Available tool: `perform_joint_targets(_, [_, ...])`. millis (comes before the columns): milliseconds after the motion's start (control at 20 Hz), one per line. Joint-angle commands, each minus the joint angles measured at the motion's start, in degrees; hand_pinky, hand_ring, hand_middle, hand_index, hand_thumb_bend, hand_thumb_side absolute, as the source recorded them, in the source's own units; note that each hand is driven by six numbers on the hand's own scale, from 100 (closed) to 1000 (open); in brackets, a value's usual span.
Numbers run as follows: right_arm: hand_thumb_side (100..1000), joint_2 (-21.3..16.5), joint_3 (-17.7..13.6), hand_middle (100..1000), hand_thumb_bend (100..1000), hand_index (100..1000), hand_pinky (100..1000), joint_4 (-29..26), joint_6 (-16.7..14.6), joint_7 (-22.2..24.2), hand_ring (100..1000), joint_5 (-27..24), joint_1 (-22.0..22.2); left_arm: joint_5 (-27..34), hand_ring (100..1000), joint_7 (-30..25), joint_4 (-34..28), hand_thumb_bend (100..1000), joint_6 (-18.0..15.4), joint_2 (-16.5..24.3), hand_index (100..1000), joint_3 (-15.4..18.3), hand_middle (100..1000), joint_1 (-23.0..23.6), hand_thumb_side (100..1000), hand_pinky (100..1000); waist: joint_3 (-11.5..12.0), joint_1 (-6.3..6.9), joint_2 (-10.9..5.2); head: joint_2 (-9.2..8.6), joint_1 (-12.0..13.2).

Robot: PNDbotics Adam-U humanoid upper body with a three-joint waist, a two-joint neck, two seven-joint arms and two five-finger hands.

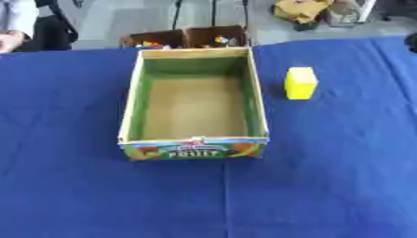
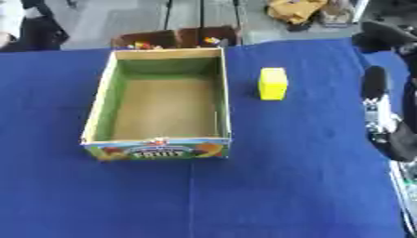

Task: Pick up objects on the table and place them in the box.

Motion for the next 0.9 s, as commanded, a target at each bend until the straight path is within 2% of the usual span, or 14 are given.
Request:
perform_joint_targets(50, [1000, -1.0, -0.7, 637, 100, 843, 584, -1.2, 0.2, 0.0, 657, -0.3, -0.2, 0.1, 781, 0.0, -1.1, 100, -0.1, 1.2, 898, 0.1, 839, -0.3, 1000, 483, 0.0, -0.84, -0.39, -0.46, 0.1])
perform_joint_targets(300, [1000, -2.0, -0.7, 640, 100, 841, 593, -1.2, 0.7, -0.4, 668, -0.3, -0.3, 0.1, 781, 0.0, -1.1, 100, 0.0, 1.3, 897, 0.1, 839, -0.2, 1000, 482, 0.0, -0.84, -0.33, -0.39, 0.1])
perform_joint_targets(400, [1000, -3.7, -0.7, 646, 100, 839, 603, -1.2, 2.5, -1.2, 682, 0.0, -0.8, 0.1, 781, 0.0, -1.1, 100, 0.0, 1.3, 897, 0.1, 839, -0.1, 1000, 482, 0.0, -0.84, -0.38, -0.32, 0.1])
perform_joint_targets(550, [1000, -8.6, 0.3, 676, 100, 843, 630, -1.2, 8.3, -1.5, 715, 1.9, -2.5, 0.1, 782, -0.1, -1.1, 100, 0.0, 1.4, 897, 0.0, 839, -0.1, 1000, 482, 0.1, -0.92, -0.61, -0.14, 0.0])
perform_joint_targets(650, [1000, -12.6, 1.8, 705, 100, 854, 646, -1.2, 12.9, -0.1, 740, 3.7, -4.3, 0.2, 782, -0.2, -1.1, 100, 0.1, 1.5, 897, -0.1, 839, 0.0, 1000, 482, 0.3, -1.06, -0.82, -0.05, -0.2])
perform_joint_targets(750, [1000, -16.5, 3.6, 725, 100, 859, 657, -1.2, 17.0, 2.8, 754, 5.4, -6.3, 0.2, 782, -0.4, -1.1, 100, 0.1, 1.5, 897, -0.2, 839, 0.1, 1000, 482, 0.6, -1.14, -1.03, 0.07, -0.3])
perform_joint_targets(900, [1000, -21.3, 6.0, 742, 125, 862, 662, -0.7, 21.2, 7.8, 765, 6.8, -9.1, 0.4, 782, -0.6, -1.1, 100, 0.2, 1.7, 897, -0.4, 839, 0.2, 1000, 482, 1.0, -1.21, -1.32, 0.21, -0.5])
